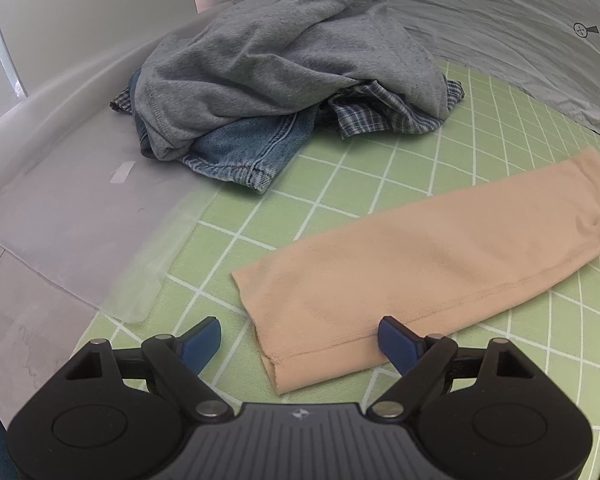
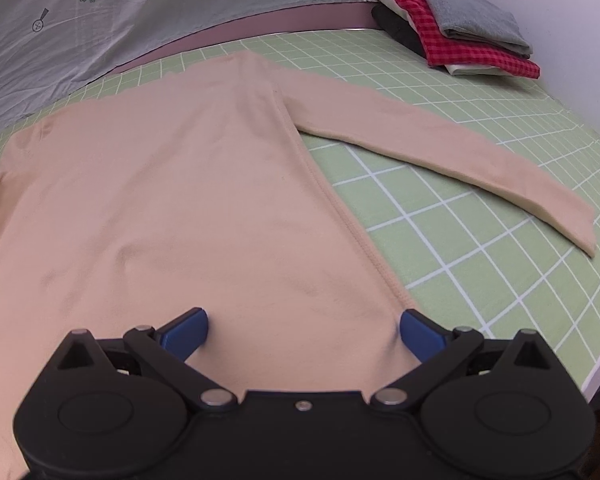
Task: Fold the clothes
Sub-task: 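Grasp the beige sleeve cuff with the left gripper, then carry the sleeve cuff across the shirt body with the left gripper, then open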
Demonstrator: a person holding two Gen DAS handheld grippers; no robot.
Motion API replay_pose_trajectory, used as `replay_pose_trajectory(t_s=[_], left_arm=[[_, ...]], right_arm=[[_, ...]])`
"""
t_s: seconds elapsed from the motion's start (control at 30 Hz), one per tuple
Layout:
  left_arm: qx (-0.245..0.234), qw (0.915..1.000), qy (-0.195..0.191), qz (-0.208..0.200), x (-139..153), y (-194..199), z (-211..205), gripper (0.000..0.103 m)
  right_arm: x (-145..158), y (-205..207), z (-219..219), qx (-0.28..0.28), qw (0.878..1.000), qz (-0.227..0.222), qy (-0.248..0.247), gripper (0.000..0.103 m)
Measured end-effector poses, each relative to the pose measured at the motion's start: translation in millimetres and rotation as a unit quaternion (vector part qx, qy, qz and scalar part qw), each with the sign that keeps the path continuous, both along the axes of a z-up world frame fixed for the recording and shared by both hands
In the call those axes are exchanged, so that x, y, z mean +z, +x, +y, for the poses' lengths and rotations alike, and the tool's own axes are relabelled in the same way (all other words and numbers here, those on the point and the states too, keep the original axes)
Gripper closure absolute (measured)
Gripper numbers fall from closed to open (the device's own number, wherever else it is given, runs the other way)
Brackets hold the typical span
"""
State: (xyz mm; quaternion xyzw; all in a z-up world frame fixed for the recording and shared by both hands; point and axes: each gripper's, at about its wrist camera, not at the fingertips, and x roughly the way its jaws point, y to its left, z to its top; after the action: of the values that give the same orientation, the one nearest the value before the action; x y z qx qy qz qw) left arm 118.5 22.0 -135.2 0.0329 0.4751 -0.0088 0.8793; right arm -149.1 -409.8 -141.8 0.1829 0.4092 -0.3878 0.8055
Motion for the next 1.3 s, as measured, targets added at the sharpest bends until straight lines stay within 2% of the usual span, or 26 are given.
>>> replay_pose_trajectory(t_s=[0.1,0.17,0.23,0.3,0.47,0.63,0.73,0.83,0.9,0.97,1.0,1.03,1.07,1.13,1.2,1.3], left_arm=[[-0.011,0.9997,-0.021,0.001,2,0,0,0.04],[-0.018,0.9993,-0.033,0.003,3,0,-2,0.05],[-0.027,0.9989,-0.038,0.003,7,1,-7,0.076],[-0.033,0.9991,-0.027,-0.001,11,2,-16,0.094],[-0.057,0.9972,-0.038,-0.031,30,0,-38,0.096],[-0.059,0.9952,-0.057,-0.054,47,-14,-79,0.096],[-0.087,0.9908,-0.078,-0.068,62,-31,-122,0.096],[-0.138,0.9815,-0.111,-0.074,79,-54,-180,0.096],[-0.181,0.9714,-0.145,-0.053,83,-70,-217,0.096],[-0.223,0.9577,-0.179,-0.031,87,-86,-255,0.096],[-0.25,0.9494,-0.189,-0.018,88,-96,-272,0.093],[-0.267,0.9446,-0.191,-0.008,87,-105,-286,0.087],[-0.273,0.9443,-0.183,0.001,85,-112,-294,0.082],[-0.279,0.9464,-0.162,0.012,80,-123,-305,0.044],[-0.257,0.9576,-0.131,0.005,74,-126,-299,0.029],[-0.195,0.9766,-0.088,0.023,62,-113,-276,0.022]], right_arm=[[2,3,0,0.009,1.0,0.012,-0.006,0.0],[4,4,0,0.009,1.0,0.019,-0.013,0.0],[7,2,-1,0.003,0.999,0.026,-0.023,0.0],[10,-1,-1,-0.002,0.999,0.029,-0.03,0.0],[18,-9,-13,-0.002,0.999,0.026,-0.044,0.0],[24,-22,-35,0.006,0.998,0.02,-0.051,0.0],[25,-30,-51,0.01,0.999,0.017,-0.048,0.0],[25,-38,-64,0.02,0.999,0.011,-0.045,0.0],[24,-43,-74,0.025,0.999,0.008,-0.041,0.0],[22,-49,-84,0.026,0.999,0.007,-0.038,0.0],[22,-53,-90,0.022,0.999,0.005,-0.037,0.0],[21,-57,-95,0.019,0.999,0.004,-0.036,0.0],[22,-60,-100,0.015,0.999,0.002,-0.037,0.0],[22,-64,-108,0.009,0.999,-0.002,-0.039,0.0],[24,-66,-111,0.009,0.999,-0.007,-0.044,0.0],[25,-63,-108,0.017,0.998,-0.014,-0.052,0.0]])
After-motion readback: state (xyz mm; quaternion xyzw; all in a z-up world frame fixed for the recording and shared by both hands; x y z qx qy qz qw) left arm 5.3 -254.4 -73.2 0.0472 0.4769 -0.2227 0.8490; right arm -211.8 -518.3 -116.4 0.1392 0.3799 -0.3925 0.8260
